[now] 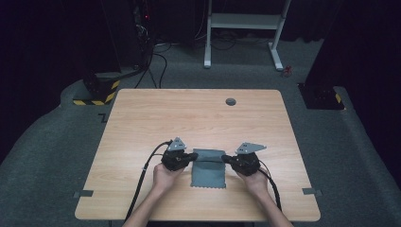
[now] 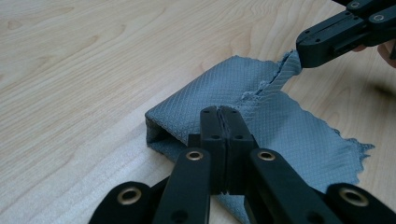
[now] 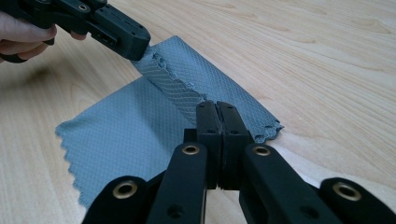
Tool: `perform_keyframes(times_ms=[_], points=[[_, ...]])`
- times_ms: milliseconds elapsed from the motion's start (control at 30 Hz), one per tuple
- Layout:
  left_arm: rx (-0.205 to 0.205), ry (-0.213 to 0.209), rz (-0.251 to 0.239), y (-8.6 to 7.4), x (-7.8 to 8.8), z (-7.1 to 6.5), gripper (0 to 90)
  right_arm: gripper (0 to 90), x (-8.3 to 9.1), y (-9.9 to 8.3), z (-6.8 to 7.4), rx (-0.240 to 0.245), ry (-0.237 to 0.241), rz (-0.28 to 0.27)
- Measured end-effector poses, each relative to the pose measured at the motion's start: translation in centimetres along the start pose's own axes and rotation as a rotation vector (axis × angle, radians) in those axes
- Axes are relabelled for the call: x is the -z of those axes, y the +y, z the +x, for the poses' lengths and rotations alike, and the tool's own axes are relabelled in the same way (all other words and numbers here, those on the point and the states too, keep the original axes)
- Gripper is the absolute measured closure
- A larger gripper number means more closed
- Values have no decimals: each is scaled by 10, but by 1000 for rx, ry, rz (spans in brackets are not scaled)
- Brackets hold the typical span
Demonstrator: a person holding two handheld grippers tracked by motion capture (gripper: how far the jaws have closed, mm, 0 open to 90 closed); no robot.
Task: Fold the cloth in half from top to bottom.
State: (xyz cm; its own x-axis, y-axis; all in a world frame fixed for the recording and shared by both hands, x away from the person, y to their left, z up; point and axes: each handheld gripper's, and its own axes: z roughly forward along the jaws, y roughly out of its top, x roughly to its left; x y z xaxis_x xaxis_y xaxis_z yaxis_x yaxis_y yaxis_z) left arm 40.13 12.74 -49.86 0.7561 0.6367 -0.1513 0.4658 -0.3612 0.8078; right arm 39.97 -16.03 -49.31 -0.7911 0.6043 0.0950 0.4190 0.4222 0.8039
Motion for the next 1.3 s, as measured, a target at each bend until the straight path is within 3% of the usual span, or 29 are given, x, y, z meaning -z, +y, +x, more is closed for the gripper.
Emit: perform_keyframes(times_ms=[467,700,1033,1300], points=[[23,-45,-4,-17,5,-12,889,893,9,-14,13,10,29,-1],[20,-35,-5,-20,8,-16,888,893,8,-18,15,-2,40,-2],[20,-31,-3,-27,10,-20,888,893,12,-22,26,33,46,3],[10,-34,0,-31,12,-26,888,893,14,-29,30,34,59,8]])
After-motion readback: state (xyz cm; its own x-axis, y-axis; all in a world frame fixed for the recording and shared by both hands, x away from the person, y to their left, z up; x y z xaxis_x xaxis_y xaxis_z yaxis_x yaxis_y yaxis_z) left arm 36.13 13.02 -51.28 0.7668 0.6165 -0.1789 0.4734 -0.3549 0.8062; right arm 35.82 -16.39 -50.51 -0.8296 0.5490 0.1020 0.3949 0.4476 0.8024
